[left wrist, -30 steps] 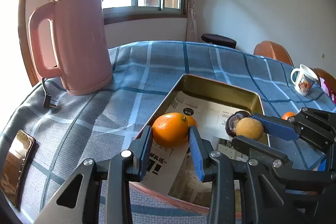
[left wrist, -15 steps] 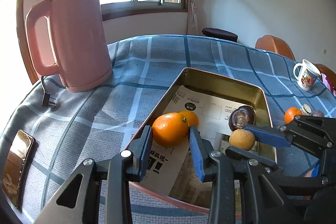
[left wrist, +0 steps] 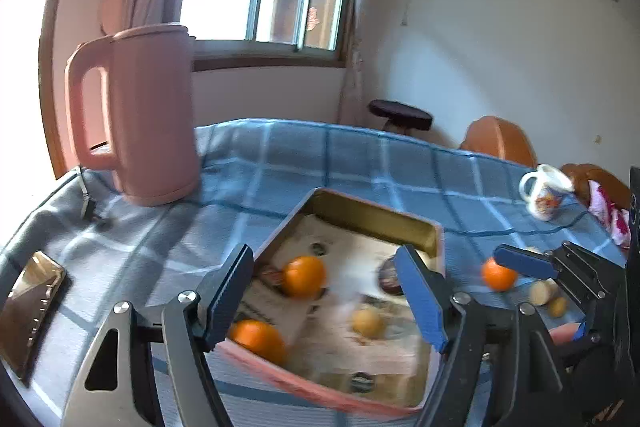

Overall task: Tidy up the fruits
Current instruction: 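Move both open tools back over the loose fruits on the table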

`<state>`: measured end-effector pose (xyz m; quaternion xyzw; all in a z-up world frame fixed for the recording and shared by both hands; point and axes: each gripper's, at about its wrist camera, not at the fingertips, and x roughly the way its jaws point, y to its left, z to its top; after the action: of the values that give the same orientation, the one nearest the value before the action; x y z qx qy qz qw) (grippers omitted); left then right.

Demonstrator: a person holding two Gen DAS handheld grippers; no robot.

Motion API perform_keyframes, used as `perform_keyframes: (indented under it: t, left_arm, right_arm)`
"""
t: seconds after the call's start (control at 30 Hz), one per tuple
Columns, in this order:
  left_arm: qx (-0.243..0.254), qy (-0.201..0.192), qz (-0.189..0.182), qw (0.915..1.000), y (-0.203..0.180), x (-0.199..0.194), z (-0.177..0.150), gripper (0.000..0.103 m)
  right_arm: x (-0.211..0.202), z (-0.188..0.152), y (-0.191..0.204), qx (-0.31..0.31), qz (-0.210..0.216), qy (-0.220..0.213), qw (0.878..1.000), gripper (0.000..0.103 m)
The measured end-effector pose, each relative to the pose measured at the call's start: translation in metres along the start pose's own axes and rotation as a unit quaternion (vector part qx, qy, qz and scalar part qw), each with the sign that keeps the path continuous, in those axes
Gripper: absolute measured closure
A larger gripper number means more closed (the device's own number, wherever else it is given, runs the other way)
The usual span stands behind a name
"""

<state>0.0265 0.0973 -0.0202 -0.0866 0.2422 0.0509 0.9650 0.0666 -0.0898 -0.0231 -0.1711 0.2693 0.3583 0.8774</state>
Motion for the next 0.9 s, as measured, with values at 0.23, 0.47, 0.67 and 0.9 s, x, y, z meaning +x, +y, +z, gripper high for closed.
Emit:
perform_keyframes:
  t: [0.23,0.47,0.67,0.9]
  left_arm:
    - [0.041,0.012,-0.050,0.9978,-0.062,0.010,-0.006,0.028]
    - [0.097,0.061,-0.099,0.9884,-0.130,0.037,-0.021,0.028]
    - [0.143,0.094,-0.133,0.9763,-0.177,0.053,-0.036,0.028]
    - [0.177,0.117,-0.158,0.9644,-0.215,0.065,-0.044,0.028]
  right_arm:
    - [-0.058,-0.038,-0.074,0.076,-0.085,-0.011,0.993,0.026]
    - [-0.087,-0.090,-0.161,0.160,-0.209,0.040,0.964,0.026]
    - [-0.091,-0.122,-0.198,0.202,-0.221,0.075,0.951,0.026]
    - [-0.092,-0.134,-0.212,0.230,-0.215,0.097,0.944,0.028]
